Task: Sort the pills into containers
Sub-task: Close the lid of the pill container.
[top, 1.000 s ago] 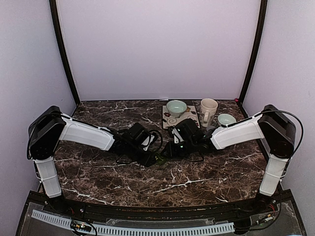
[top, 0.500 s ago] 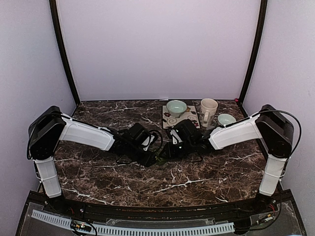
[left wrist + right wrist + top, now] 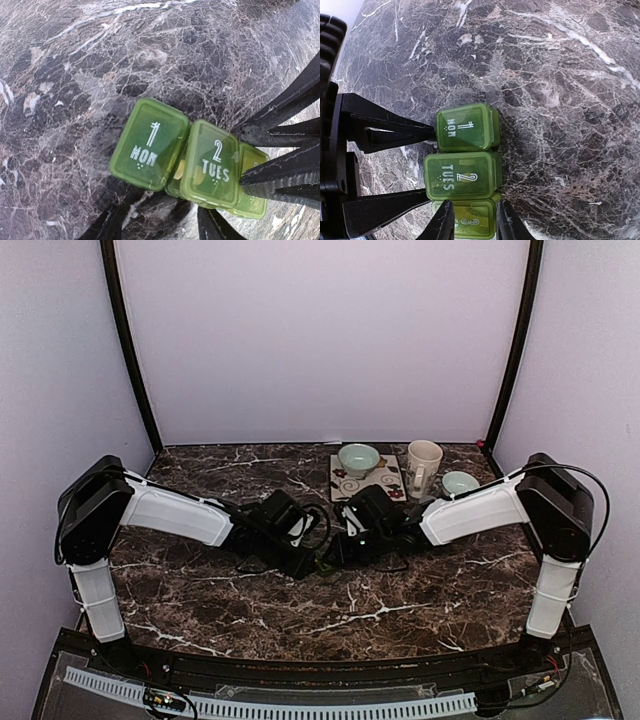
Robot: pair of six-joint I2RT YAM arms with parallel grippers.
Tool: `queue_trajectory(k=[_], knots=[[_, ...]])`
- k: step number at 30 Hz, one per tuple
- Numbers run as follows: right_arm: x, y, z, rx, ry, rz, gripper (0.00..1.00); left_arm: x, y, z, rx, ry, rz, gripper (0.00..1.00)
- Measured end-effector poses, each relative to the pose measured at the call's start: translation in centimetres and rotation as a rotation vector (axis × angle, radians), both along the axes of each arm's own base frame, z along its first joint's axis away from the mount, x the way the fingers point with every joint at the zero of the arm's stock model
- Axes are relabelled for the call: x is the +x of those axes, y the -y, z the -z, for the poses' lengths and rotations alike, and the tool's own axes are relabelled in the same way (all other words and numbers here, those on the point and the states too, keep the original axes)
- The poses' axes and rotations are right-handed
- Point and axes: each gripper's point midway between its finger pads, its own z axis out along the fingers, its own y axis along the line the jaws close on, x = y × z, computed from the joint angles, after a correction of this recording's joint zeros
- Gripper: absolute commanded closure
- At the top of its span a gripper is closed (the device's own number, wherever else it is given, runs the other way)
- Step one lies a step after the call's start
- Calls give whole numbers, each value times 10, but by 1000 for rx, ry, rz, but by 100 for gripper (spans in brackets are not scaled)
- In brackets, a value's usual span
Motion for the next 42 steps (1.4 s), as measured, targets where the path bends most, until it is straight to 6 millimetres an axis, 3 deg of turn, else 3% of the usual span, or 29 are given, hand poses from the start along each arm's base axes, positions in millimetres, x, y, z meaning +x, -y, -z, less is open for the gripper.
queue_trajectory(k=[12, 42], knots=[[-8, -1, 8, -23, -17, -17, 63, 0, 0, 0, 1, 1, -1, 46], [-6, -7, 12, -40, -31, -26, 70, -1, -3, 1, 19, -3, 6, 46]])
